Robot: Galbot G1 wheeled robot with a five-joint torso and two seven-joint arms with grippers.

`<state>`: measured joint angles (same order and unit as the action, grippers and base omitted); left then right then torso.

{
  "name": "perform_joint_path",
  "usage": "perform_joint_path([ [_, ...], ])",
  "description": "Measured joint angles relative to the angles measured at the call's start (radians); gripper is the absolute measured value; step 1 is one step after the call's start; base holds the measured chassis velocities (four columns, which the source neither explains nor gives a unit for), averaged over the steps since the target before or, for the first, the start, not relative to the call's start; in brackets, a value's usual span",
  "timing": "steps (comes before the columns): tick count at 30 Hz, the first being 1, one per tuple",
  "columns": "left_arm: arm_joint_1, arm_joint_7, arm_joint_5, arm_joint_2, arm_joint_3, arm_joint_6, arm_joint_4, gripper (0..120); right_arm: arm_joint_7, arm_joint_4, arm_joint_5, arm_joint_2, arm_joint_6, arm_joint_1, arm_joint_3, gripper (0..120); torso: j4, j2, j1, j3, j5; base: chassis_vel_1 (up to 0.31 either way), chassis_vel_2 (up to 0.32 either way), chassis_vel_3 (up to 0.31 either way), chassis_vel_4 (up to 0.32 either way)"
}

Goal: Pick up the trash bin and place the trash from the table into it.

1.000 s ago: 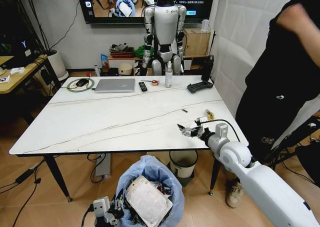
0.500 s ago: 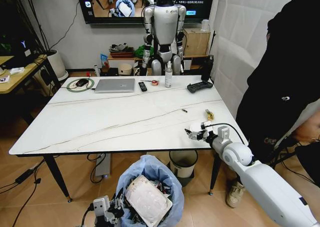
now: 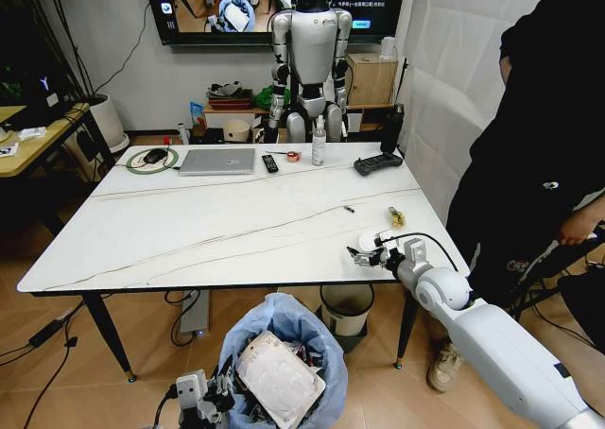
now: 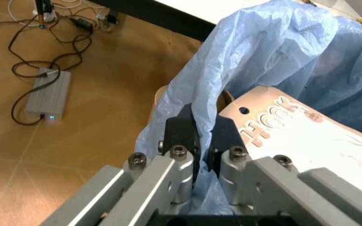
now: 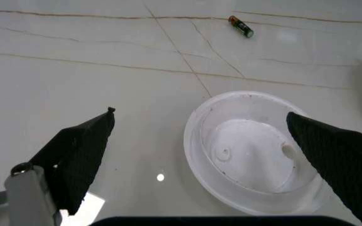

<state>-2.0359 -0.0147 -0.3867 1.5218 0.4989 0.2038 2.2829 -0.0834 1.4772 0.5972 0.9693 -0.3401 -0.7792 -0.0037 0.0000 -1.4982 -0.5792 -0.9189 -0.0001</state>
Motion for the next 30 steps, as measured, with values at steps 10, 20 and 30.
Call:
perform_joint_path([
  [10,0.001,0.000,0.000,0.001,0.000,0.001,0.000,0,-0.018,-0.014,-0.028,-0.008,0.010,-0.004,-0.012,68,0.0000,0.000,0.000,0.000,0.0001,0.000,0.000,0.000,0.000],
  [20,0.002,0.000,0.001,0.002,-0.002,0.001,0.000,0,-0.024,-0.012,-0.032,-0.010,0.009,-0.007,-0.017,26,0.0000,0.000,0.000,0.000,0.0001,0.000,0.000,0.000,0.000],
  [30,0.004,0.000,-0.001,-0.001,0.000,0.001,-0.005,0,-0.018,-0.009,-0.036,-0.015,0.010,-0.024,-0.015,7,0.0000,0.000,0.000,0.000,0.0000,0.000,0.000,0.000,0.000],
])
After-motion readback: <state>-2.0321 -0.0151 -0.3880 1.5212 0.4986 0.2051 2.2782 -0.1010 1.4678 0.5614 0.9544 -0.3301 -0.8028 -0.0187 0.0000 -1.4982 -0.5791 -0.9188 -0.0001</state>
